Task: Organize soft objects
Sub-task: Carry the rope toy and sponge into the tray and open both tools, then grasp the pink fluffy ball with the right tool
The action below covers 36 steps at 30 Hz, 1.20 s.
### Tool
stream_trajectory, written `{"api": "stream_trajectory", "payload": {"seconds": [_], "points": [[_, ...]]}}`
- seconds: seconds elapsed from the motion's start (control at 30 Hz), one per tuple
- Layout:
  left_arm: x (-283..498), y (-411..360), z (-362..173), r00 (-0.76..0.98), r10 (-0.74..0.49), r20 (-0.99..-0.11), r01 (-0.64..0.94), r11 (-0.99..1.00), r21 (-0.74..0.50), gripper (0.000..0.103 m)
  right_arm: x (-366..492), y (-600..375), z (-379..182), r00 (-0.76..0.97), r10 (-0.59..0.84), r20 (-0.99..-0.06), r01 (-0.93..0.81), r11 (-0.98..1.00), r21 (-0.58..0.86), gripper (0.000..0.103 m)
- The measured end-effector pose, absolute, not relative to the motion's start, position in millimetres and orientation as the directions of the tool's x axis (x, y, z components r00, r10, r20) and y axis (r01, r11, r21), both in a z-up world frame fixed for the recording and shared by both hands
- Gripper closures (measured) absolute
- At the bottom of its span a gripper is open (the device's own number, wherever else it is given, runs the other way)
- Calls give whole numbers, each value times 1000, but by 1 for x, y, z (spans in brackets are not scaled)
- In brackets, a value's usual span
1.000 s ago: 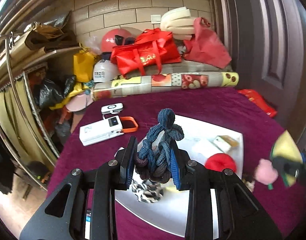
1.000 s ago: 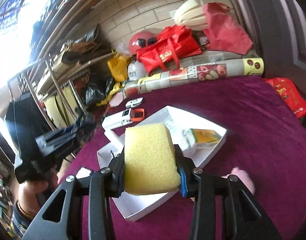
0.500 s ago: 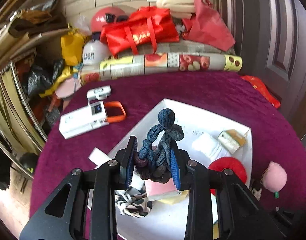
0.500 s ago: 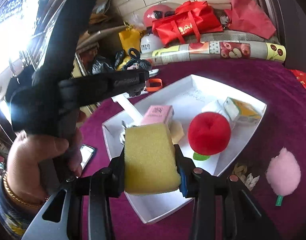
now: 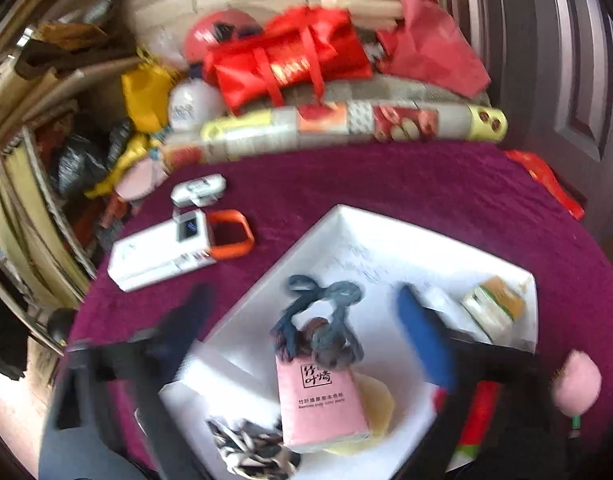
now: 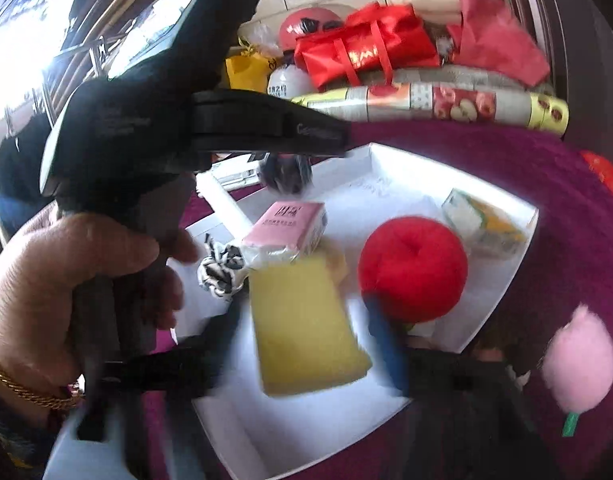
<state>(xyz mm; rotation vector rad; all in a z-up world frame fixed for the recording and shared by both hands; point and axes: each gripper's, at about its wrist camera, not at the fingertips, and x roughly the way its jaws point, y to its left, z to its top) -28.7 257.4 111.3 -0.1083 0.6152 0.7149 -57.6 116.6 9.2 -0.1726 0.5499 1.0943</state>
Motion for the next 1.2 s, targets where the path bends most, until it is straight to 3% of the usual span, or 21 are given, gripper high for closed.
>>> {"api": "stream_trajectory", "payload": {"seconds": [0.13,0.5,0.63,0.8,1.03,1.07,1.13,1.2], "points": [[-41,261,120,582,612,-535,-679,728,94,0,-64,115,11,389,798,-461,-879,471,74,13],[-60,248,134,602,619,-504,-682,727,78,0,-67,103,19,395,806,-440,-865,487,116,13],[-80,236,143,660,575,-483,-662,750,-12,0,-69,94,22,413,807,-422,-863,495,103,13],[-99,211,149,693,561,-452,-636,772,-16,0,-52,67,27,458,795,-398,-829,544,132,13],[-127,178,143,771,464,-436,-549,832,-84,0,7,-14,45,632,705,-321,-677,704,215,13],[-130,172,136,781,438,-446,-529,842,-100,0,16,-27,46,656,688,-310,-649,724,233,12],[-132,164,125,788,402,-466,-507,854,-120,0,31,-50,45,693,651,-308,-595,759,265,0],[-131,152,109,787,361,-500,-481,866,-133,0,43,-73,40,713,630,-307,-548,774,316,0]]}}
